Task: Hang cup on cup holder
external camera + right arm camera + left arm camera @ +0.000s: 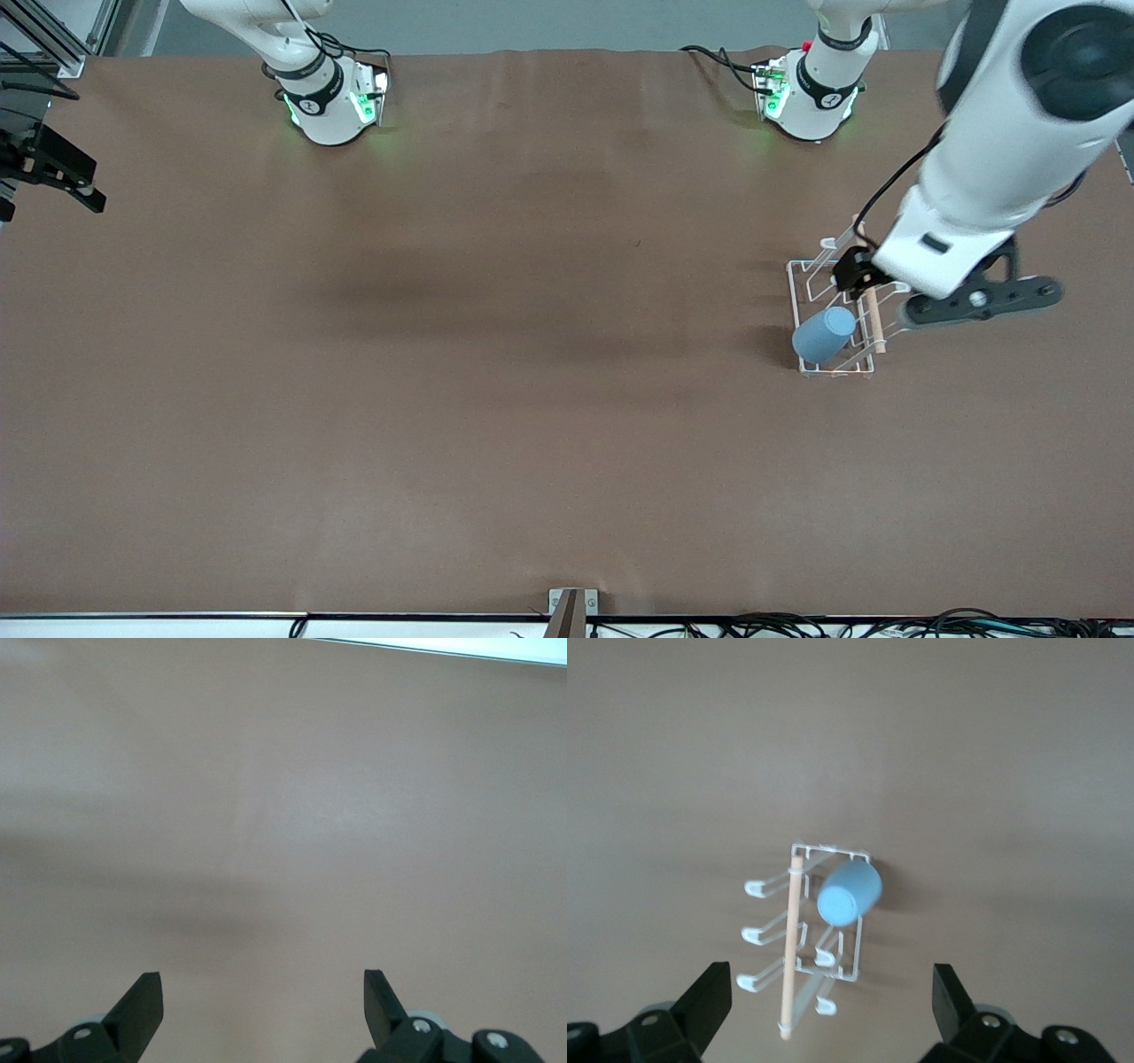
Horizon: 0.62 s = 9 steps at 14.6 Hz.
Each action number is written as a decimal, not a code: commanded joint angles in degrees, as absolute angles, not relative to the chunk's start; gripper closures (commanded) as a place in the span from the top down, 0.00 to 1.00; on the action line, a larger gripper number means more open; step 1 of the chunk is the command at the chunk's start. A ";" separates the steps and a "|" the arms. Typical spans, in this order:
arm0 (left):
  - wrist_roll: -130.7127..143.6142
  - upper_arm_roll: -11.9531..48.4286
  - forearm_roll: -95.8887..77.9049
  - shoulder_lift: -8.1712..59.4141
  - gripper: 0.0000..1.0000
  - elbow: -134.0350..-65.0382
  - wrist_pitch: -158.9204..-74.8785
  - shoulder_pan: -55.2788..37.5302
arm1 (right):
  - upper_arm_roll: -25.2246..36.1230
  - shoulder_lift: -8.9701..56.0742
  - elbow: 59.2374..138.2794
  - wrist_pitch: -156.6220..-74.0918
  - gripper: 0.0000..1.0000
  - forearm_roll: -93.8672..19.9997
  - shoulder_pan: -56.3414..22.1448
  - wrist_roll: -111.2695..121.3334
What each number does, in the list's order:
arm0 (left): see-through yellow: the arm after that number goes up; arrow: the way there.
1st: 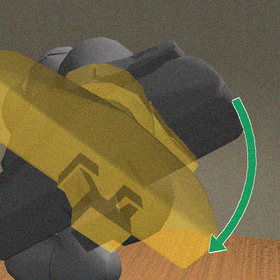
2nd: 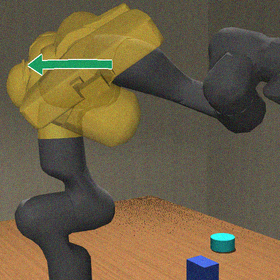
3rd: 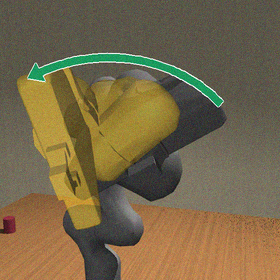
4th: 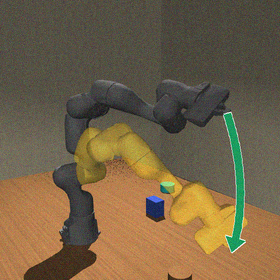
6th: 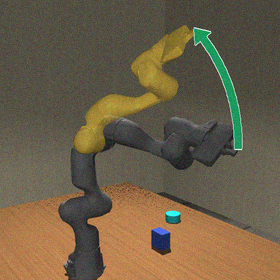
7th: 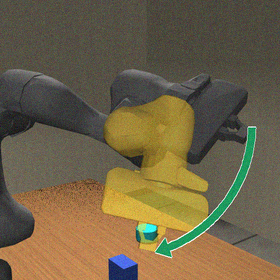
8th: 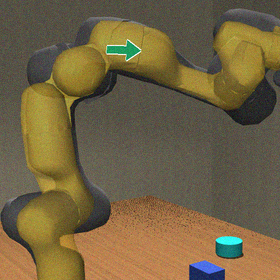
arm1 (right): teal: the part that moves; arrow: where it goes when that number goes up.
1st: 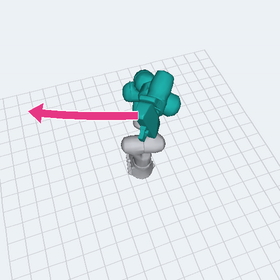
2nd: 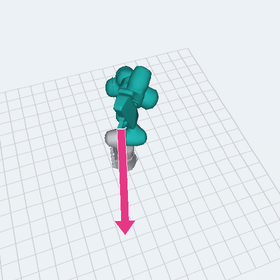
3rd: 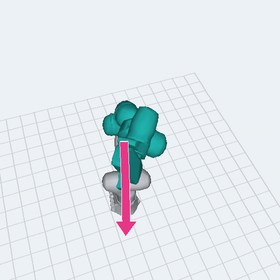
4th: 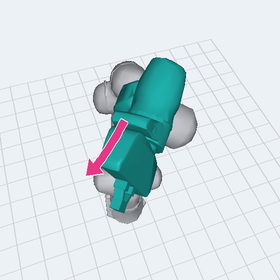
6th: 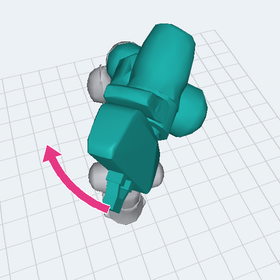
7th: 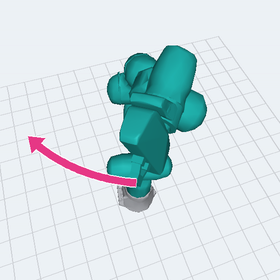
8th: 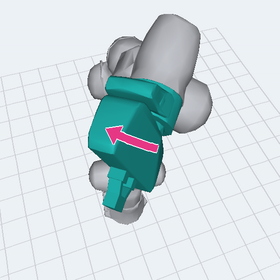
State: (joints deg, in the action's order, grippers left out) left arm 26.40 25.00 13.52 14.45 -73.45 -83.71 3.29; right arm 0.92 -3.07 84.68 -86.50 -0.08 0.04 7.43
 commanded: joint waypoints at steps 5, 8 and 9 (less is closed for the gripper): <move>12.39 12.04 1.49 -2.35 1.00 -89.53 -87.61 4.04 | 0.88 -3.34 84.99 -86.49 1.00 -0.88 0.44 7.65; 11.78 11.87 1.49 -7.55 1.00 -96.66 -91.40 4.04 | 0.88 -3.34 84.99 -86.48 1.00 -0.88 0.53 7.65; 10.47 11.87 1.49 -8.25 1.00 -97.64 -91.49 4.04 | 0.97 -3.34 84.99 -86.48 1.00 -0.88 0.53 7.65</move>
State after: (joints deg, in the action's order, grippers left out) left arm 12.37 11.93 2.36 -3.62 -91.51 -88.86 3.92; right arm 0.98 -3.05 84.71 -86.48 -0.08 0.09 7.43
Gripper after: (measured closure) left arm 0.000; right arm 0.000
